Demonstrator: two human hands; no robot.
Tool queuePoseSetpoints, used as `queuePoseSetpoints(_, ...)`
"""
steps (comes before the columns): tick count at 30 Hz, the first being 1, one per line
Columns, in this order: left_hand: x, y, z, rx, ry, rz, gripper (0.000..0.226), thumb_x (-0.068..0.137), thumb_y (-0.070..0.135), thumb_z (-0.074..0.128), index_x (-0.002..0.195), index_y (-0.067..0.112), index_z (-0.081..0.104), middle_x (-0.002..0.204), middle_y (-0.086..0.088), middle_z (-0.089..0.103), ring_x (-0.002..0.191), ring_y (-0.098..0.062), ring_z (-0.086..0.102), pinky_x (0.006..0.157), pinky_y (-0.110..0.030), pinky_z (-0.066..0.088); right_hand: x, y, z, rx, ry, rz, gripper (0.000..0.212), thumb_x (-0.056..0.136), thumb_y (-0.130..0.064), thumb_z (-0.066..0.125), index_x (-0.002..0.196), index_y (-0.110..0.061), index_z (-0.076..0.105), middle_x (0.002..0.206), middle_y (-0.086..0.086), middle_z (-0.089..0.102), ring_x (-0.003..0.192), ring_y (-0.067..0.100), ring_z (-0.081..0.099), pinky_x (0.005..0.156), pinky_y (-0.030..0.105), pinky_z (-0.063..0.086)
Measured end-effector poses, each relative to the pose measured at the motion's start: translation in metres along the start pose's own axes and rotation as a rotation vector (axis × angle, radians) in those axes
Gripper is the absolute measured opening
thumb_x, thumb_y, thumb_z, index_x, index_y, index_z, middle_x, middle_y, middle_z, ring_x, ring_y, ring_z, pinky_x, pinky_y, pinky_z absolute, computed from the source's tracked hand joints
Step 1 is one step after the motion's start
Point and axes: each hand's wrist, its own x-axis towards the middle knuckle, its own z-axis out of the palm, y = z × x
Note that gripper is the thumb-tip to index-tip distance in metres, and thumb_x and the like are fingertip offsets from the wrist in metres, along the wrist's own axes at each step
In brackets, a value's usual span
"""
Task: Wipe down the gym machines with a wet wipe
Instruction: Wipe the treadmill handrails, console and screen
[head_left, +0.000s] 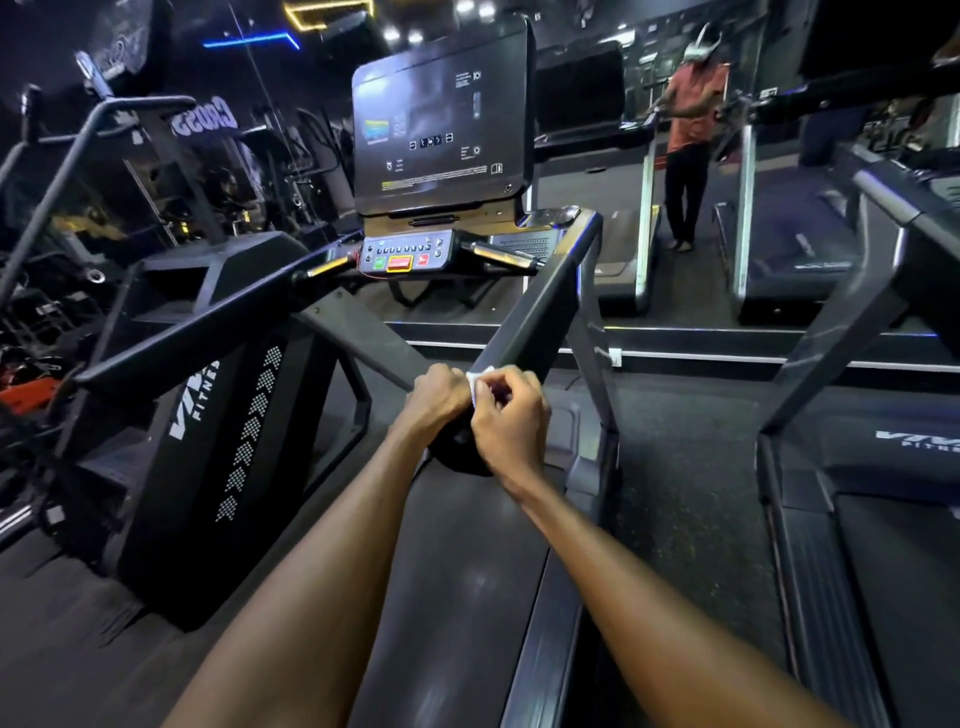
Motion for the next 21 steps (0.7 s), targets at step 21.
queuePoseSetpoints(21,0.020,0.010,0.007,0.102,0.009,-0.034,0.040,0.093,0.026,0.032,0.122,0.008,0.053,0.137,-0.024,0.050,0.121,-0.045,0.049,0.104,-0.049,0.041,0.016,0.039,-0.011,-0.083,0.013,0.412,0.017,0.092,-0.025,0.060,0.081,-0.013,0.065,0.074,-0.002,0.065,0.083,0.029,0.065,0.066,0.030,0.042)
